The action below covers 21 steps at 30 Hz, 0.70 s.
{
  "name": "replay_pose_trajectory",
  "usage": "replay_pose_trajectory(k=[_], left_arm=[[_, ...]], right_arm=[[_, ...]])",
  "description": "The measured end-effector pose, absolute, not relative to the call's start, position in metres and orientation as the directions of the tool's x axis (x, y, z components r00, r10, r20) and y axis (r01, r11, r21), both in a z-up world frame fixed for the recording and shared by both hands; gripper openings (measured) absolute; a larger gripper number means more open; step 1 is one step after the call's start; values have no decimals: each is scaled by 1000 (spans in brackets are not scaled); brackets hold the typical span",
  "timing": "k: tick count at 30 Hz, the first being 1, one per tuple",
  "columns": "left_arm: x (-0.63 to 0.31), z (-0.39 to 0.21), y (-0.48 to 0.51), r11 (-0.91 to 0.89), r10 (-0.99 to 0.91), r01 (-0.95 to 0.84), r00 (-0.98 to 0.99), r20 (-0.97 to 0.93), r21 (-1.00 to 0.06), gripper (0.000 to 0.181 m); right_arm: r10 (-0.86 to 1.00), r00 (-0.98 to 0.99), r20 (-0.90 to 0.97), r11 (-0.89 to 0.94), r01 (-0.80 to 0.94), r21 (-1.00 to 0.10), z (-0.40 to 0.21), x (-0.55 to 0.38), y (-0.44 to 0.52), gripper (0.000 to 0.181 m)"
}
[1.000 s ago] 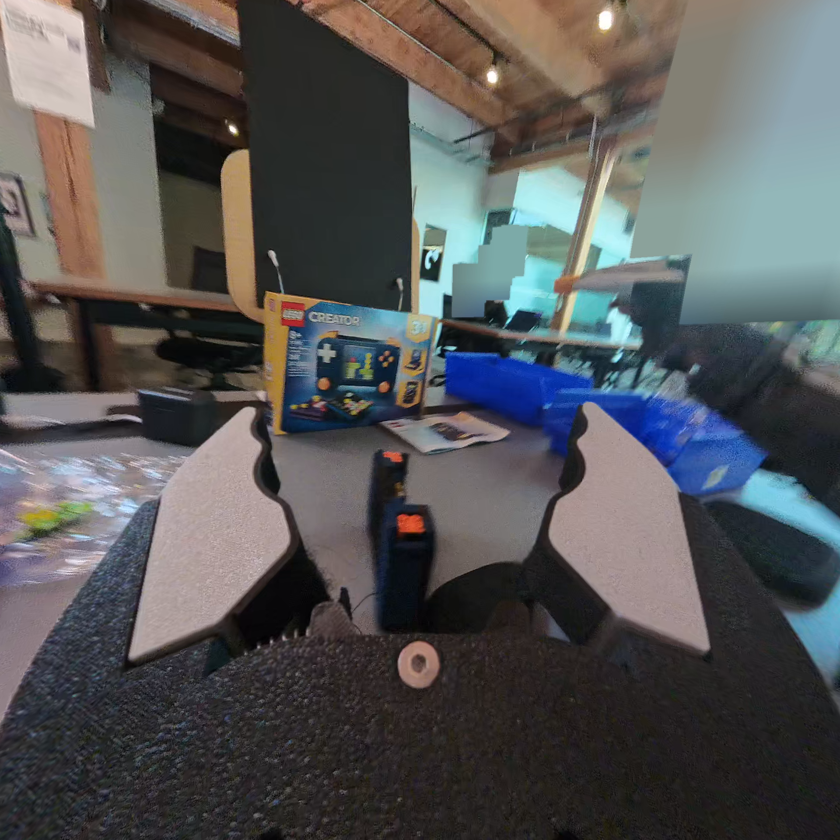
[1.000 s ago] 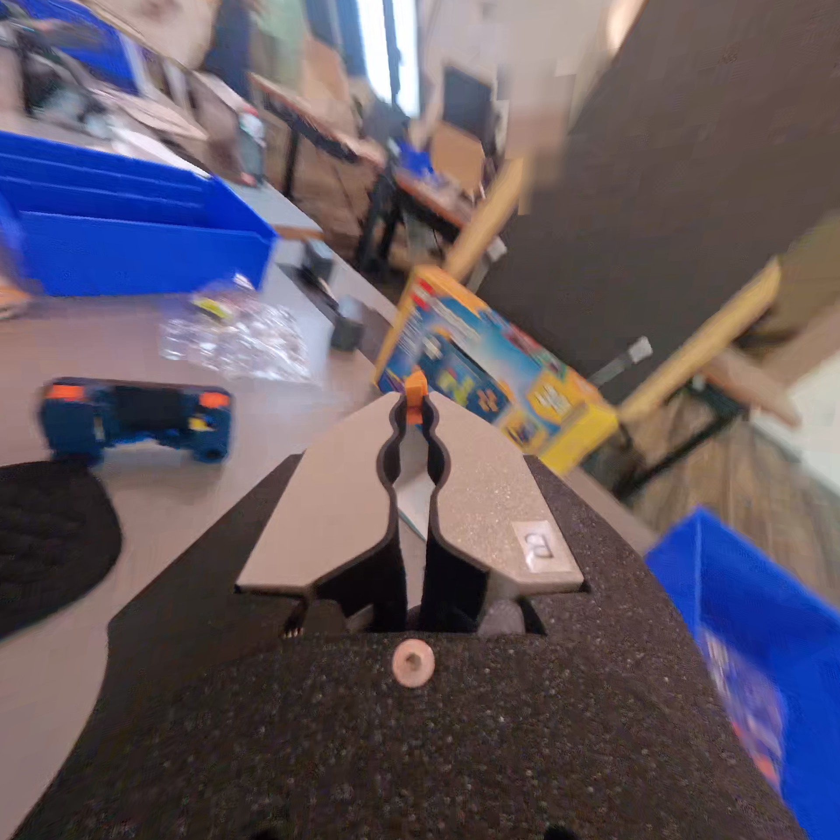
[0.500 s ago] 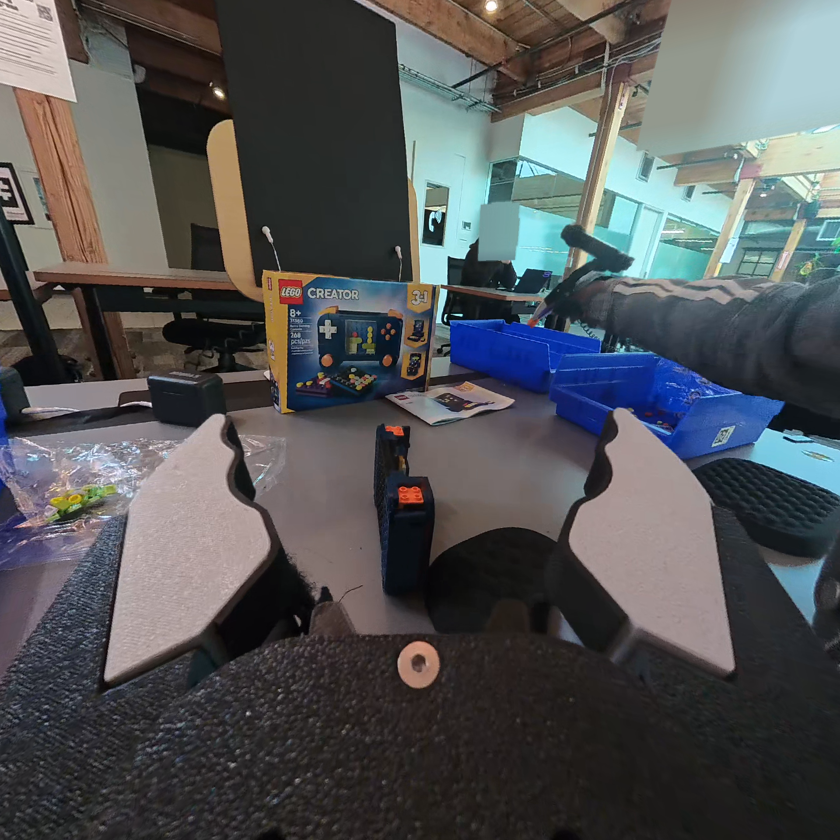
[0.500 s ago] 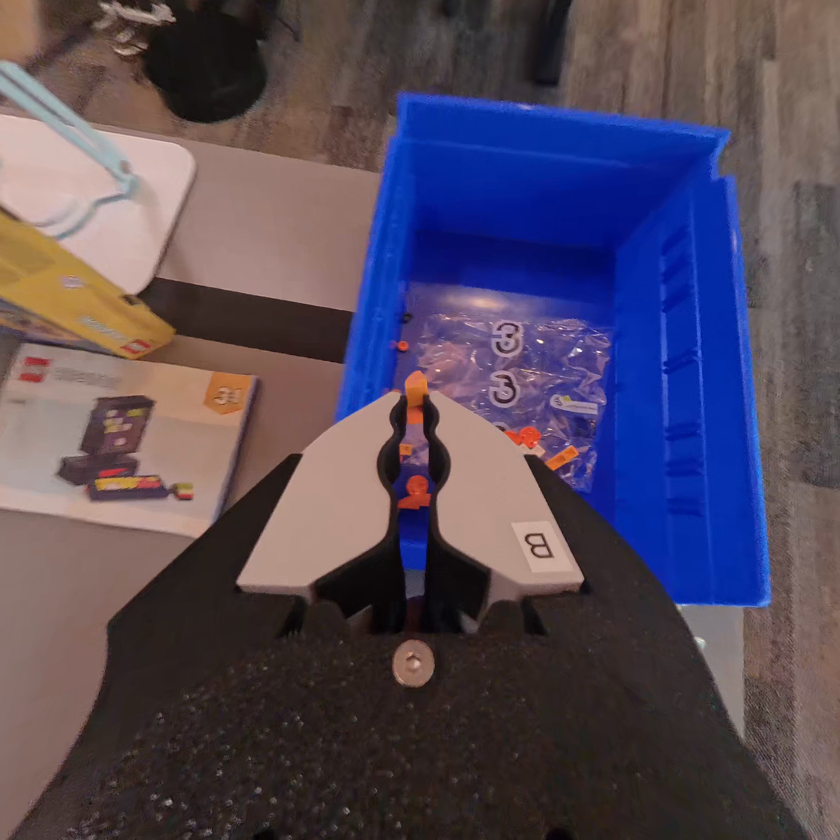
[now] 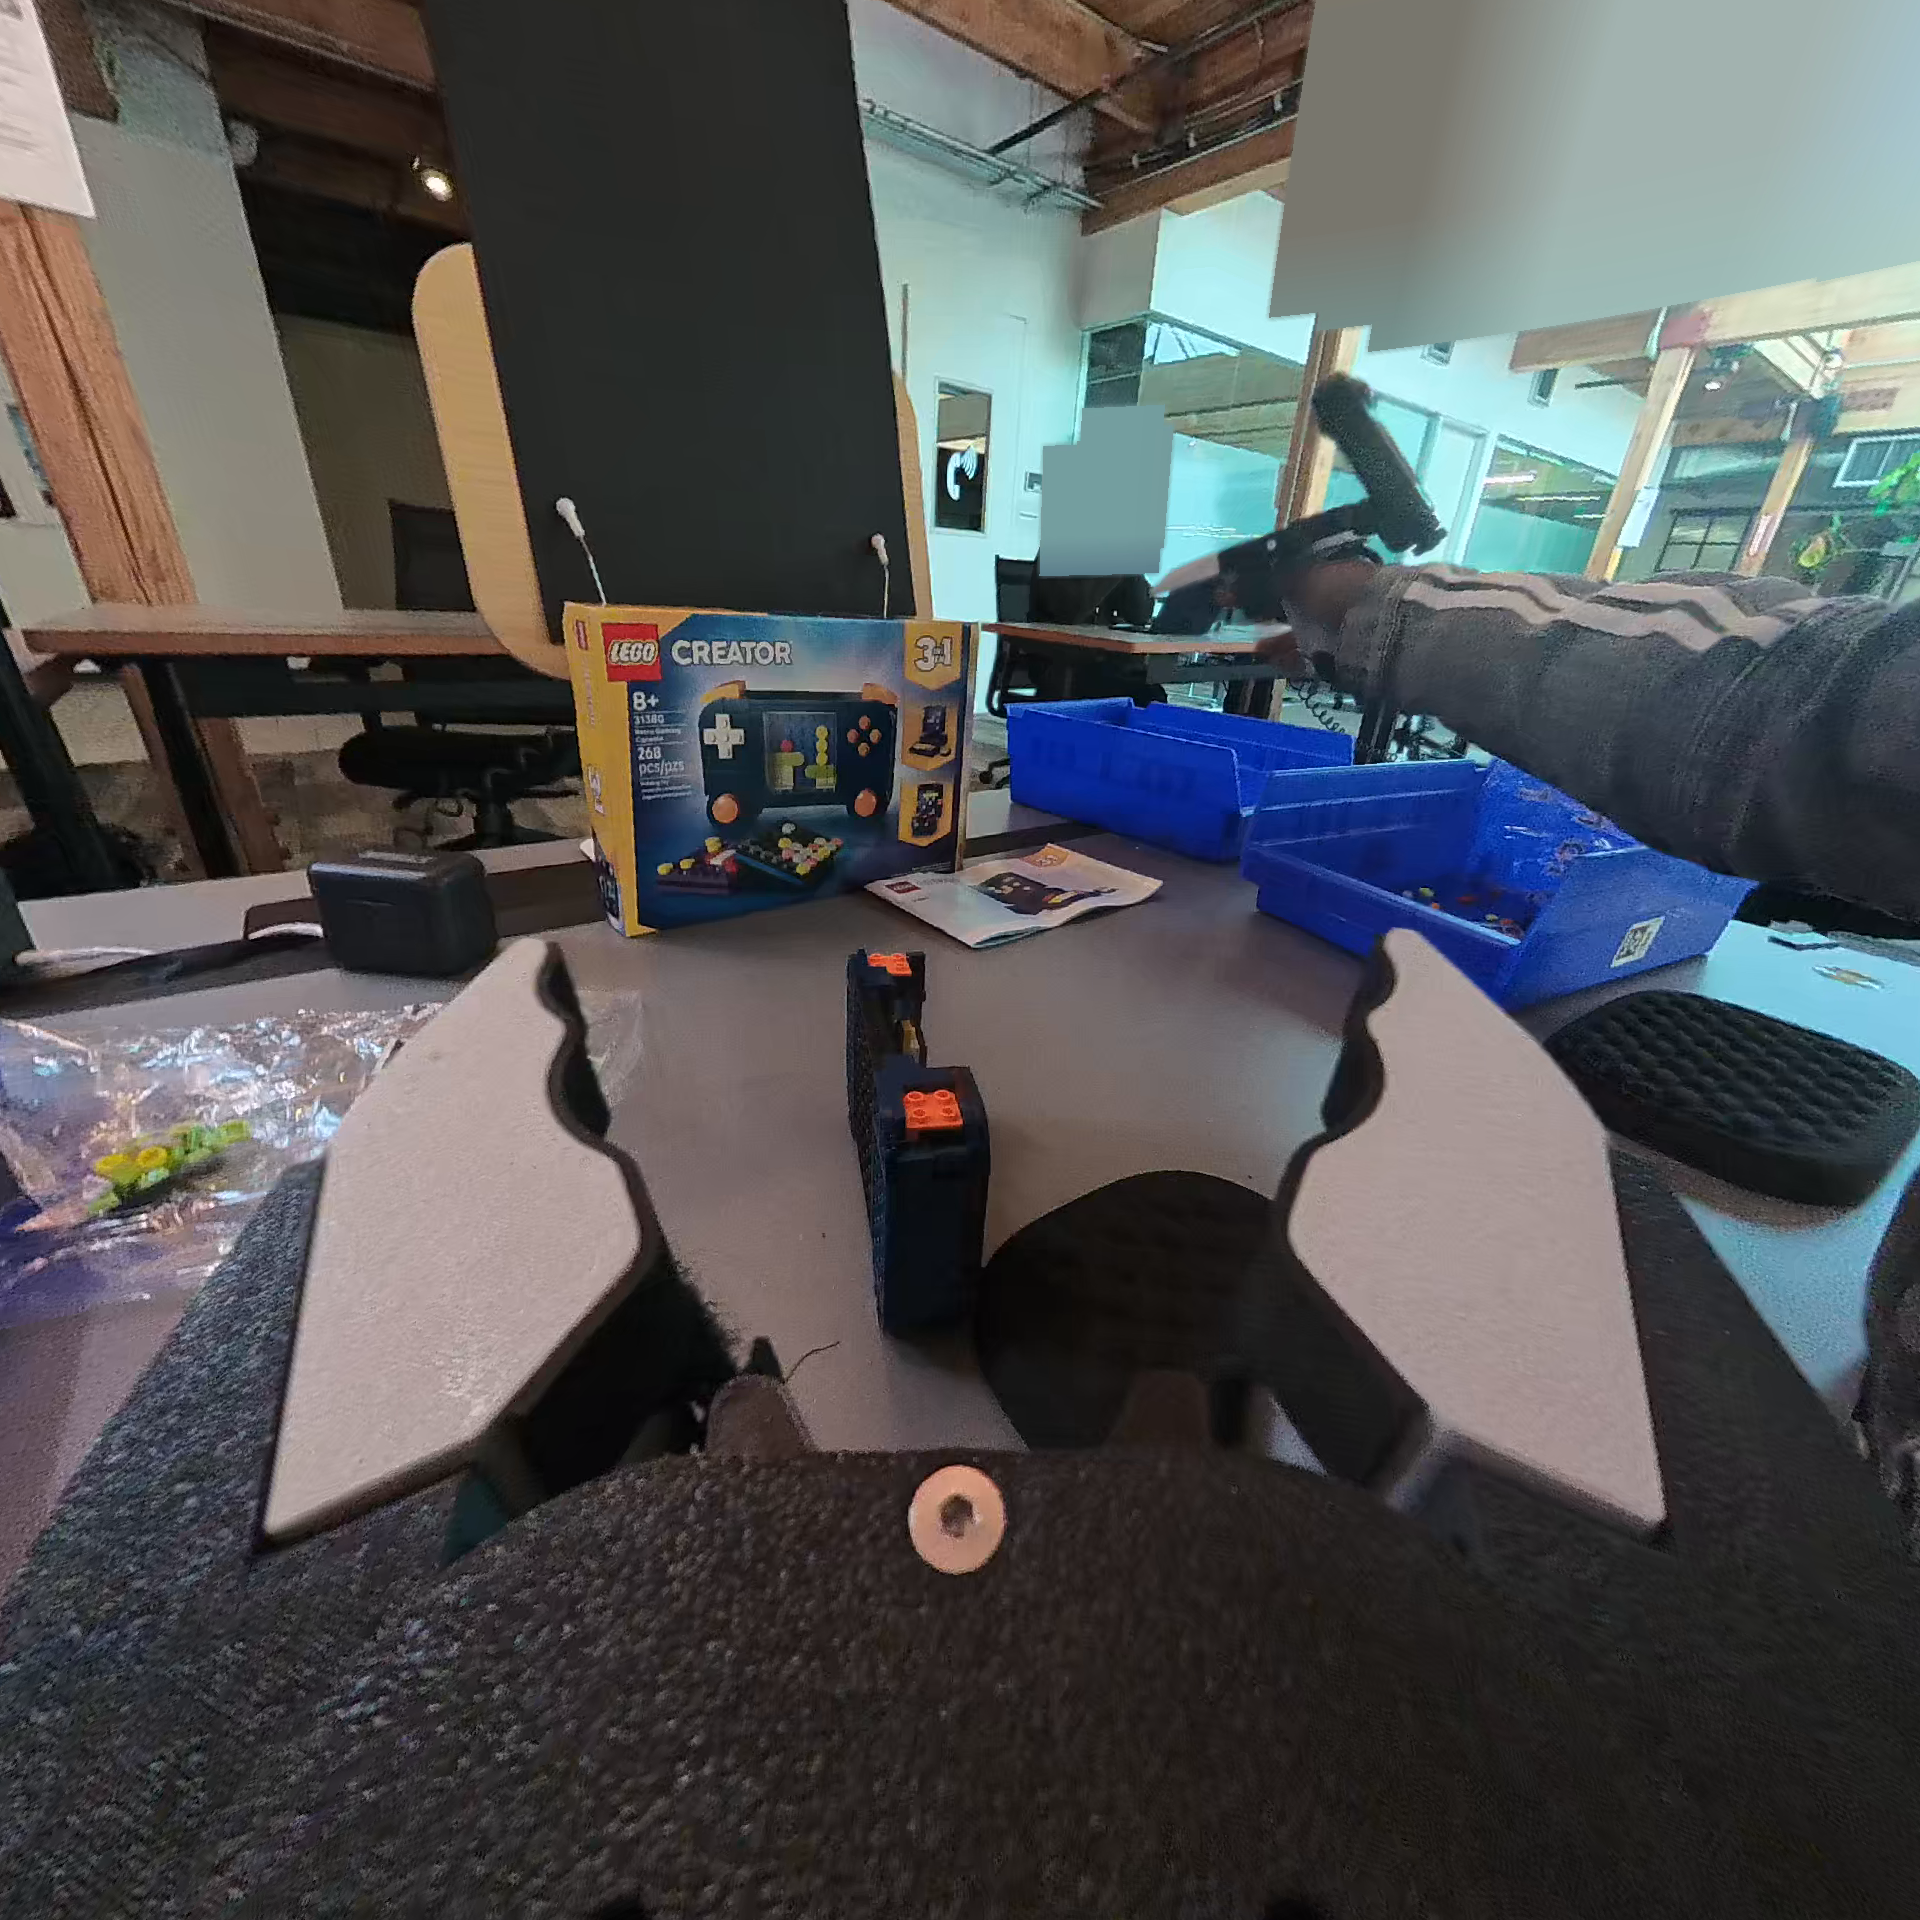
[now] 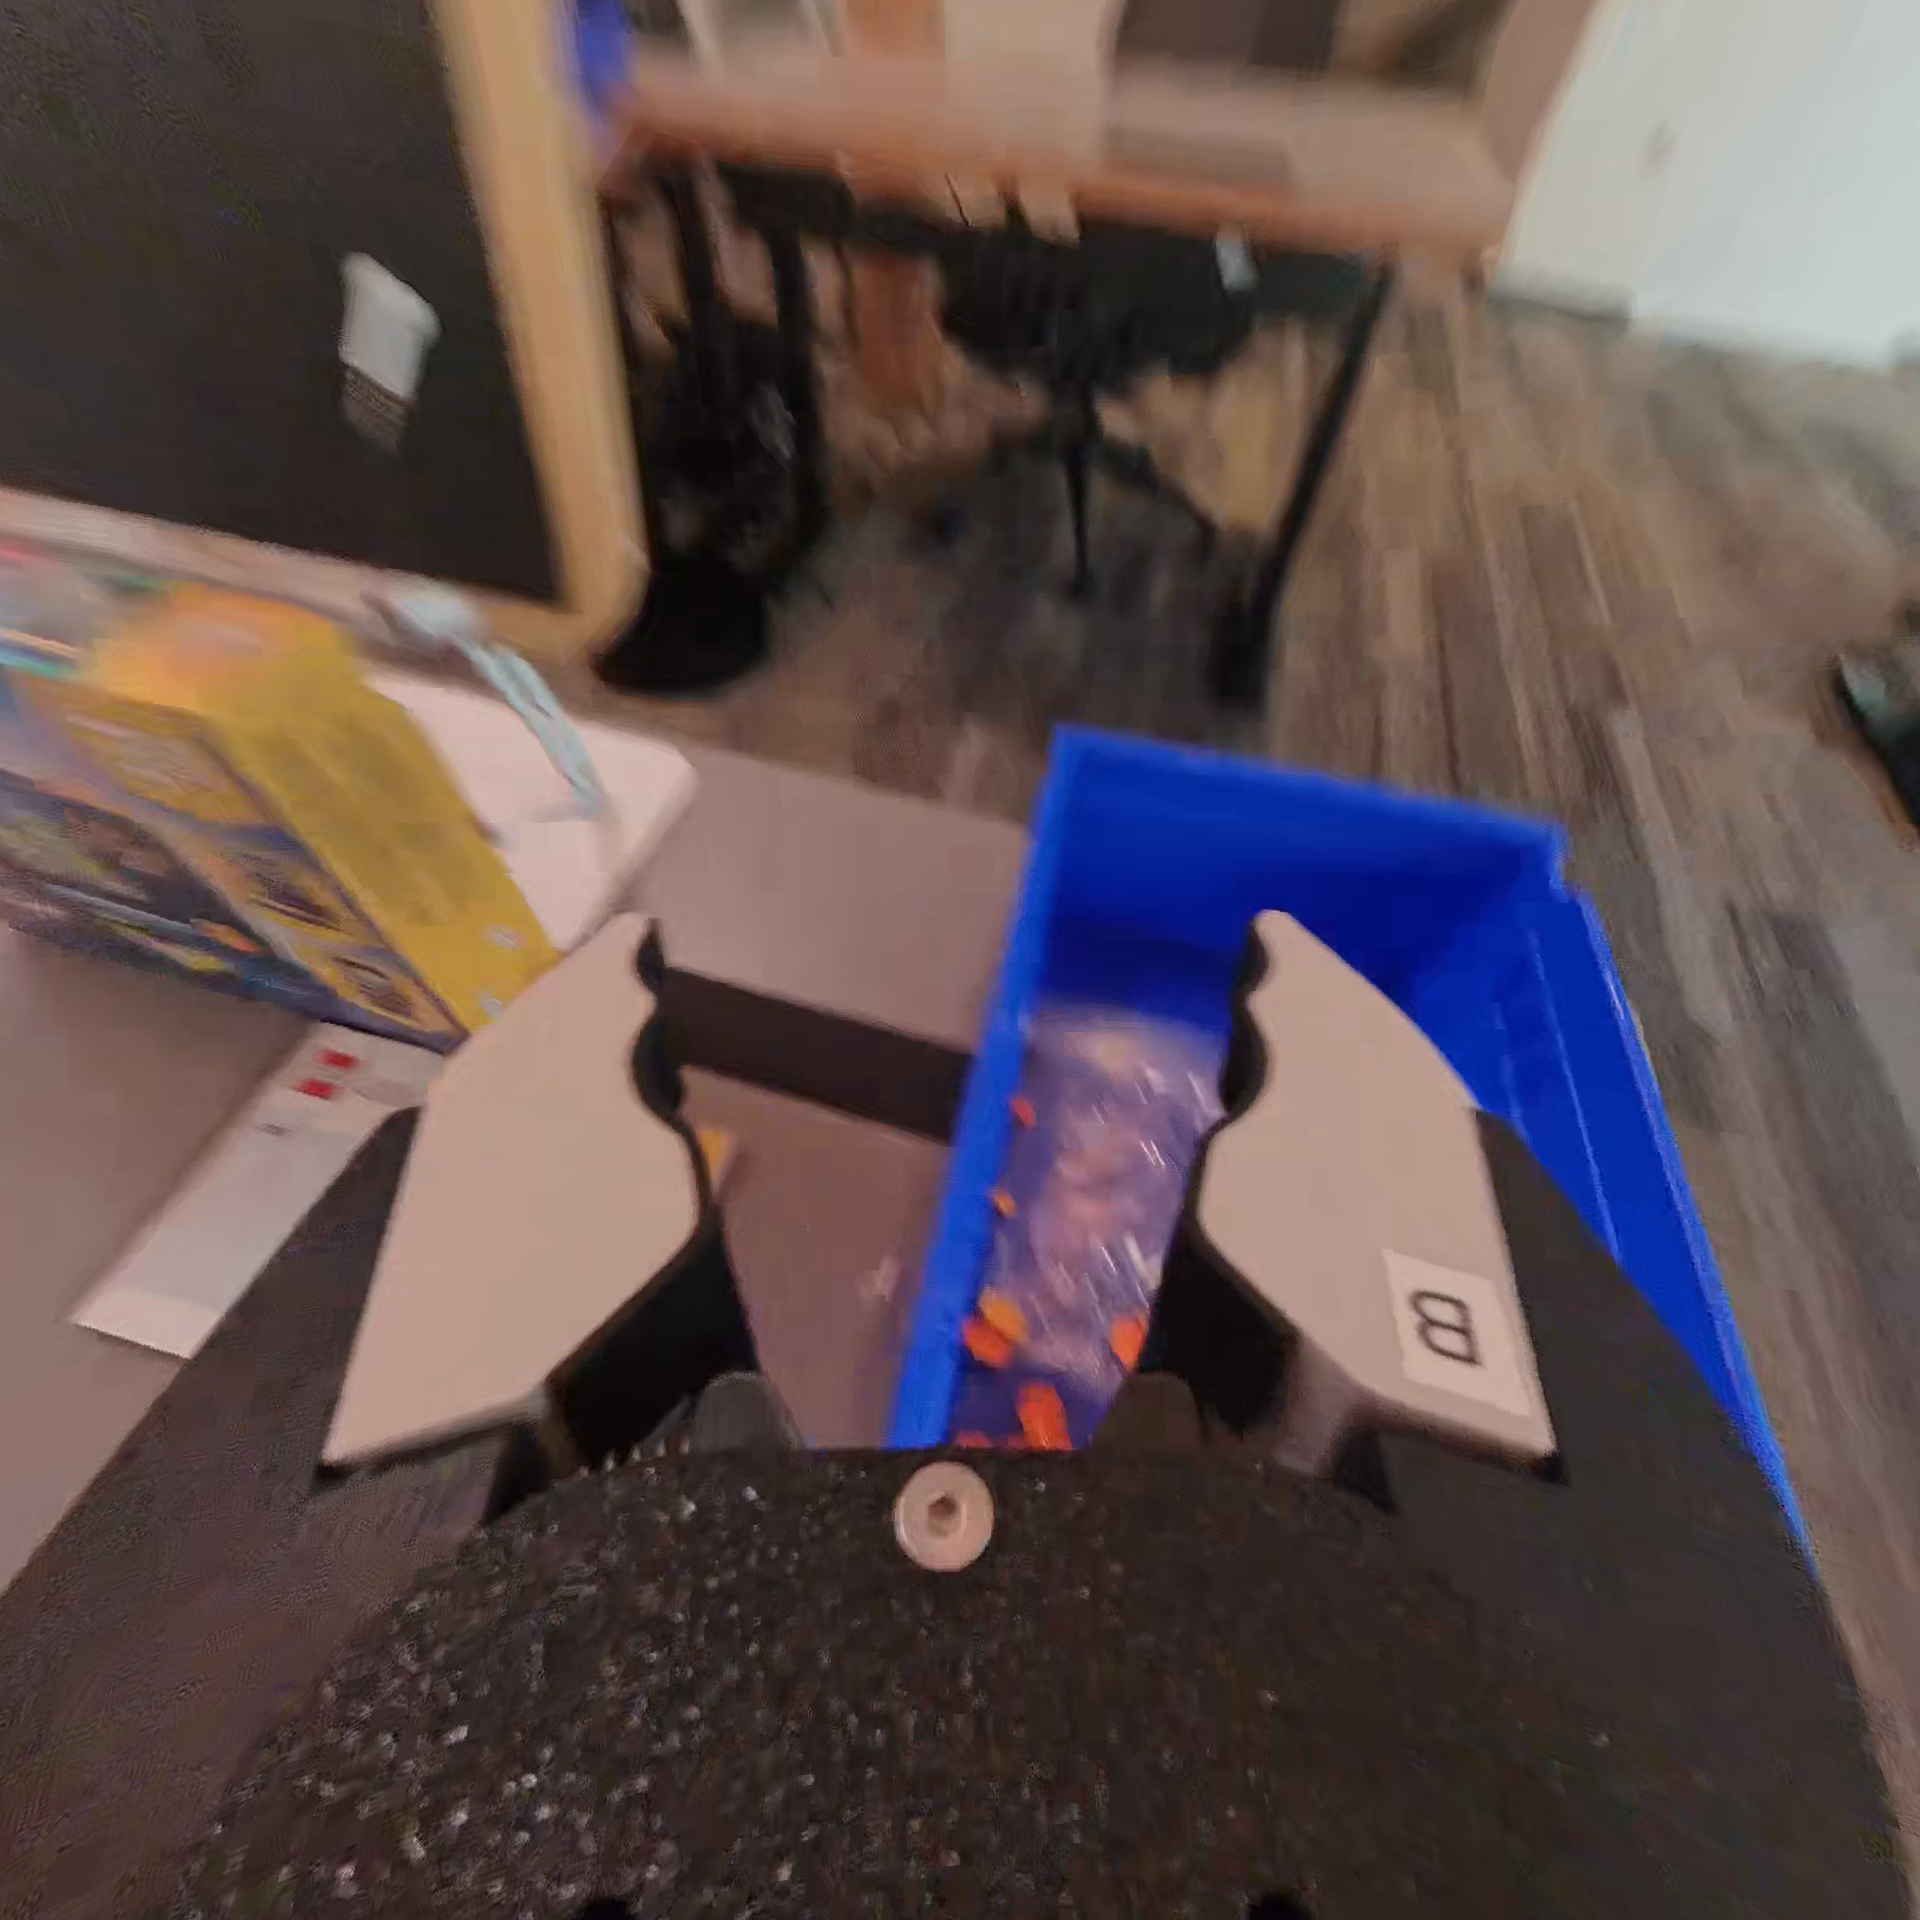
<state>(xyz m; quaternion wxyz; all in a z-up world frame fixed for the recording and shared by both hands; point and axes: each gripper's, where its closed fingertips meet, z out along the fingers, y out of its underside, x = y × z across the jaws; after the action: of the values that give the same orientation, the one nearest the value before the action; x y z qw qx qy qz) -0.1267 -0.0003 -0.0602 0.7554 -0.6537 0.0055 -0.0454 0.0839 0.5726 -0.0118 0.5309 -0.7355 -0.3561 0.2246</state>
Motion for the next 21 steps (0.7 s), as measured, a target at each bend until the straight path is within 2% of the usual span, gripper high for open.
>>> replay_pose_trajectory(k=[1,2,3,4,5,6,7,9,10,12,13,14,15,17,18,19,21], left_arm=[[-126,-59,-1,156,-85,53,996,40,-986,127],[-125,-57,-3,176,-97,50,995,33,-983,109],[-126,-55,-5,193,-99,48,995,29,-980,75],[-128,-54,-9,200,-103,40,995,20,-979,25],[-130,-53,-11,213,-101,38,995,17,-976,4],[-132,-51,-12,223,-95,39,995,18,-974,0],[-136,-51,-12,223,-82,39,996,21,-974,0],[-140,-57,-8,183,-65,18,998,6,-983,6],[-141,-61,-5,160,-55,1,998,-8,-987,21],[-143,-67,3,133,-25,-17,999,-20,-991,78],[-144,-69,8,128,-17,-10,1000,-12,-992,106],[-143,-71,13,118,-23,8,1000,6,-993,122],[-139,-72,16,117,-49,28,999,22,-993,129],[-135,-70,21,136,-82,65,995,55,-989,136],[-135,-69,22,145,-87,74,994,62,-987,124],[-132,-69,21,154,-115,69,992,51,-986,92],[-129,-73,19,135,-139,45,990,26,-990,0]], right_arm=[[799,598,60,-90,217,-972,10,72,554,114],[837,541,75,11,121,-993,35,59,529,126],[875,472,105,115,7,-993,60,48,497,137],[892,431,135,195,-99,-976,82,44,465,135],[902,405,147,242,-194,-951,99,43,434,126],[921,363,145,253,-271,-929,111,43,402,113],[940,312,140,246,-332,-911,119,44,371,86],[972,198,125,198,-409,-891,124,47,314,15],[985,129,117,162,-439,-884,124,47,286,0],[995,15,97,92,-476,-875,116,42,238,1],[993,-45,108,72,-489,-869,109,36,213,22],[994,-68,87,43,-486,-873,100,29,194,64],[995,-73,71,29,-470,-882,87,19,179,100],[993,-60,105,70,-422,-904,57,1,153,138],[994,-13,110,95,-413,-906,45,-5,148,147],[991,16,132,127,-415,-901,33,-10,141,147],[986,65,153,166,-416,-894,14,-18,131,147]])
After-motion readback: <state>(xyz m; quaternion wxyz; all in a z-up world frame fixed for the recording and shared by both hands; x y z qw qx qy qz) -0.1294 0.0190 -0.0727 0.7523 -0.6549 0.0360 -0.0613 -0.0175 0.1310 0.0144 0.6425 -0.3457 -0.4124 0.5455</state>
